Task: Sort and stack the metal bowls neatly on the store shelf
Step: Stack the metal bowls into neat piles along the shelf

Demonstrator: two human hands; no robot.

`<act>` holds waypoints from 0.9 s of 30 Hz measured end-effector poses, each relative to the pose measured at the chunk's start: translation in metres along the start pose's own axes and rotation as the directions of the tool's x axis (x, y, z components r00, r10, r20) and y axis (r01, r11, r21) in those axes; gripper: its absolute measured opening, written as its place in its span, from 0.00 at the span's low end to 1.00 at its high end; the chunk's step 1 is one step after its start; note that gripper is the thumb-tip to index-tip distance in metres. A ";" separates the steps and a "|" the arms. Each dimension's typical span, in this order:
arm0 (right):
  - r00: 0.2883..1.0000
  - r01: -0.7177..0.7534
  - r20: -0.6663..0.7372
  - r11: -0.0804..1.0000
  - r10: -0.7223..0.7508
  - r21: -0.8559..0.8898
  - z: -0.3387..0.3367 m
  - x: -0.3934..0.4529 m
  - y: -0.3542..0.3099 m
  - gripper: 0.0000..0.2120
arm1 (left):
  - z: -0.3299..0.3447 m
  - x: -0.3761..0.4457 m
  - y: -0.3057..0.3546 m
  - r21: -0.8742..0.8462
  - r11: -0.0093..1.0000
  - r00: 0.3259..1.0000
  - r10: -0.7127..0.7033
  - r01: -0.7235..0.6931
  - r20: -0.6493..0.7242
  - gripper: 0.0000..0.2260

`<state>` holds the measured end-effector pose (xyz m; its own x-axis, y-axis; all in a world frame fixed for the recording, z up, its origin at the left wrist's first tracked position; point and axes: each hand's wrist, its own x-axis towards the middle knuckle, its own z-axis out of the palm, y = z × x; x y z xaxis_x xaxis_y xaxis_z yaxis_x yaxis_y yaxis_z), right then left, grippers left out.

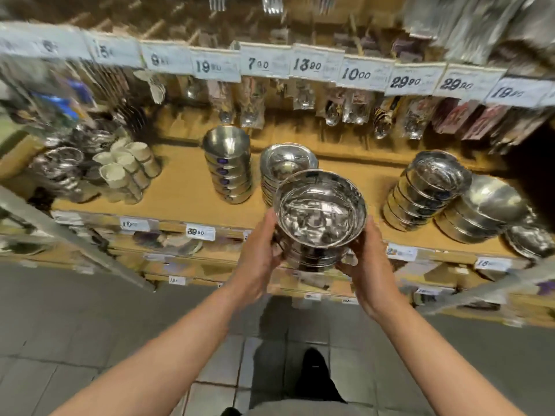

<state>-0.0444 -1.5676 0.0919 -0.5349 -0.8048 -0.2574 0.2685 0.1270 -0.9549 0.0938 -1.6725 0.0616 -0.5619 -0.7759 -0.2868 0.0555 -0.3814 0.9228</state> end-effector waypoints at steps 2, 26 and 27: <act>0.999 0.012 0.051 1.000 -0.012 -0.008 0.029 -0.017 -0.003 0.20 | -0.028 -0.020 0.011 -0.004 1.000 0.999 -0.008 0.008 -0.047 0.16; 0.928 -0.240 0.298 0.971 0.225 0.014 0.240 0.069 0.047 0.13 | -0.242 -0.007 0.052 0.000 1.000 0.925 -0.013 0.014 -0.379 0.19; 0.934 -0.189 0.312 0.982 0.175 0.014 0.244 0.078 0.050 0.12 | -0.249 0.003 0.052 -0.001 1.000 0.925 -0.012 0.012 -0.379 0.19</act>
<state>0.1225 -1.7658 0.0603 -0.2027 -0.9100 -0.3618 0.3764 0.2686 -0.8866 0.3005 -1.8200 0.0447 -0.2082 -0.9038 -0.3740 0.0496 -0.3916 0.9188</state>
